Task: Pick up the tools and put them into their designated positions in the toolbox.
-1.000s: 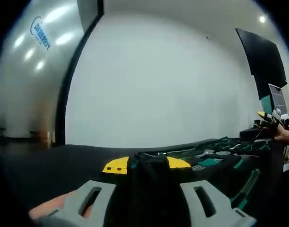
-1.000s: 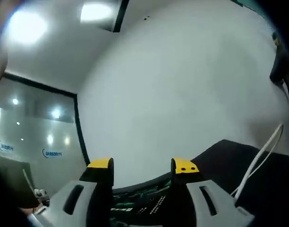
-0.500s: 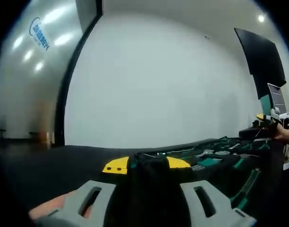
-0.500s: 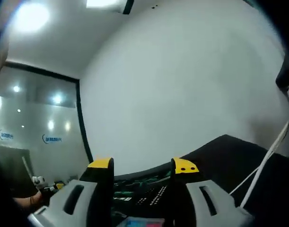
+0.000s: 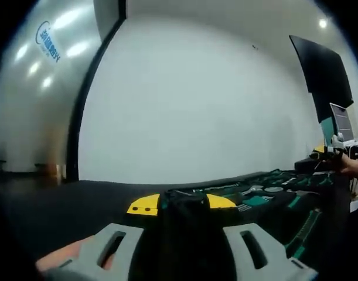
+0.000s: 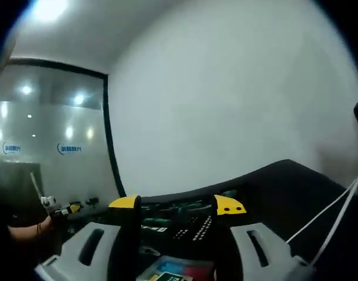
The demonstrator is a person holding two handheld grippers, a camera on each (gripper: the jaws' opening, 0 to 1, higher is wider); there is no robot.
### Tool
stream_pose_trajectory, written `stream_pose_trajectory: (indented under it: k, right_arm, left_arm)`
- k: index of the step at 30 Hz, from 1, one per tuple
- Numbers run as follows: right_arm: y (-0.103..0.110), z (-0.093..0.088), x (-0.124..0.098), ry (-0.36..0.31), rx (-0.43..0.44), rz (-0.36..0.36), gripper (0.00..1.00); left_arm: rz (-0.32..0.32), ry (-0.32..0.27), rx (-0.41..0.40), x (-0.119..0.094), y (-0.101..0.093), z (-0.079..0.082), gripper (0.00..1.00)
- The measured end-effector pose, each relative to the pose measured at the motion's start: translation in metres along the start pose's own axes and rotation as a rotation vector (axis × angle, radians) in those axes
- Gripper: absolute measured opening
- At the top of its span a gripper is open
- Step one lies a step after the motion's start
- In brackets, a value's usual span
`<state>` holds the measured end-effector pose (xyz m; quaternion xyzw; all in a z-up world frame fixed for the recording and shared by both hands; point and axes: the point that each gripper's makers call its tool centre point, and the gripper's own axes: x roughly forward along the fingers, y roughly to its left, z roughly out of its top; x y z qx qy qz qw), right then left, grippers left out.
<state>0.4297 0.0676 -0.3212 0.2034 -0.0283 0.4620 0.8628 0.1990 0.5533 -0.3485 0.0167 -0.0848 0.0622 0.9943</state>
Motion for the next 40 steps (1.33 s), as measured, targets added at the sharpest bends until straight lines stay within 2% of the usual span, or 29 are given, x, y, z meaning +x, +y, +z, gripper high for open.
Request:
stream_pose_trajectory:
  k: [7,15,40]
  right_arm:
    - [-0.0012,-0.0044,-0.0001,0.023,-0.007,-0.001,0.45]
    - [-0.0029,-0.0034,-0.0003,0.019,0.012,-0.001,0.45]
    - [-0.0018,-0.0065,-0.0001,0.035,0.021,0.003,0.43]
  left_arm:
    - [0.002,0.007,0.004,0.0009,0.0029,-0.0021,0.25]
    - [0.004,0.002,0.000,-0.0003,0.0017,-0.0004,0.25]
    - [0.006,0.048,0.036,0.0019,0.0006,-0.0098,0.25]
